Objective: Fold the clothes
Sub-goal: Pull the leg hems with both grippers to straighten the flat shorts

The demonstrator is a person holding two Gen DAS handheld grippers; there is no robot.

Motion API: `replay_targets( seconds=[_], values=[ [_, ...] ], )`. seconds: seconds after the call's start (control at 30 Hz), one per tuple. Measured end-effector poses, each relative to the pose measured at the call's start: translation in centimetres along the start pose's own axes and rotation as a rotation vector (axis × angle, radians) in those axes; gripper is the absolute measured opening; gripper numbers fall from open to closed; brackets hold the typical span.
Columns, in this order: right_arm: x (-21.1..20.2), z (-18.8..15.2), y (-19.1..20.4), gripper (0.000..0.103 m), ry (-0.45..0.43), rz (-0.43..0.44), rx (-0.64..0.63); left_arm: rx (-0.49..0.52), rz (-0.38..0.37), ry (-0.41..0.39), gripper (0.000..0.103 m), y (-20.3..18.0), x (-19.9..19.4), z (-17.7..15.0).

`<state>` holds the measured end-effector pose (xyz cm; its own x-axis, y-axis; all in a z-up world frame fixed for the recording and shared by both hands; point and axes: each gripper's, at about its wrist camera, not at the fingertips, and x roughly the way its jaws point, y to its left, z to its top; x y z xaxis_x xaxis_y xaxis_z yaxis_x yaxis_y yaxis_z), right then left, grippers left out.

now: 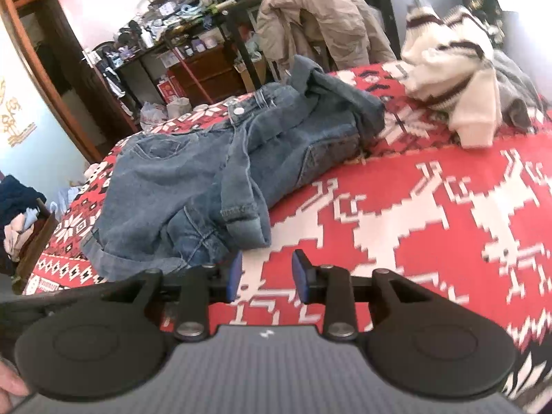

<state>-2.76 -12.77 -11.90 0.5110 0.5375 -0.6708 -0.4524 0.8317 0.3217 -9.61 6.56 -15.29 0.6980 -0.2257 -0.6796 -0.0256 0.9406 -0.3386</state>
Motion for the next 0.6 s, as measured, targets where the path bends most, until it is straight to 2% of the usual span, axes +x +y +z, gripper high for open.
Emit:
replay_targets(
  seconds=[0.07, 0.1, 0.13, 0.17, 0.23, 0.3, 0.37, 0.5, 0.6],
  values=[
    [0.7, 0.3, 0.3, 0.035, 0.004, 0.004, -0.028, 0.022, 0.022, -0.001, 0.044, -0.4, 0.4, -0.2],
    [1.1, 0.5, 0.4, 0.035, 0.006, 0.007, -0.043, 0.032, 0.033, -0.011, 0.040, -0.5, 0.5, -0.2],
    [1.5, 0.6, 0.5, 0.035, 0.008, 0.009, -0.057, 0.043, 0.043, -0.020, 0.020, -0.6, 0.6, -0.2],
    [1.9, 0.8, 0.7, 0.035, 0.009, 0.011, -0.071, 0.047, 0.053, -0.019, 0.014, -0.5, 0.6, -0.1],
    [2.6, 1.1, 0.9, 0.033, 0.013, 0.015, -0.100, 0.055, 0.071, -0.018, 0.009, -0.4, 0.7, 0.1],
    [3.3, 1.4, 1.2, 0.023, 0.017, 0.020, -0.128, 0.025, 0.060, -0.032, 0.009, 0.2, 0.1, 0.1],
    [3.4, 1.4, 1.6, 0.007, 0.022, 0.030, -0.147, 0.006, 0.055, -0.049, 0.009, 0.7, -0.6, 0.2],
    [1.8, 0.4, 2.7, 0.004, 0.035, 0.068, -0.160, -0.036, 0.006, -0.069, 0.008, 1.3, -2.2, 0.6],
    [0.6, -0.3, 3.6, 0.003, 0.045, 0.097, -0.170, -0.034, -0.031, -0.051, 0.008, 1.3, -3.1, 0.6]
  ],
)
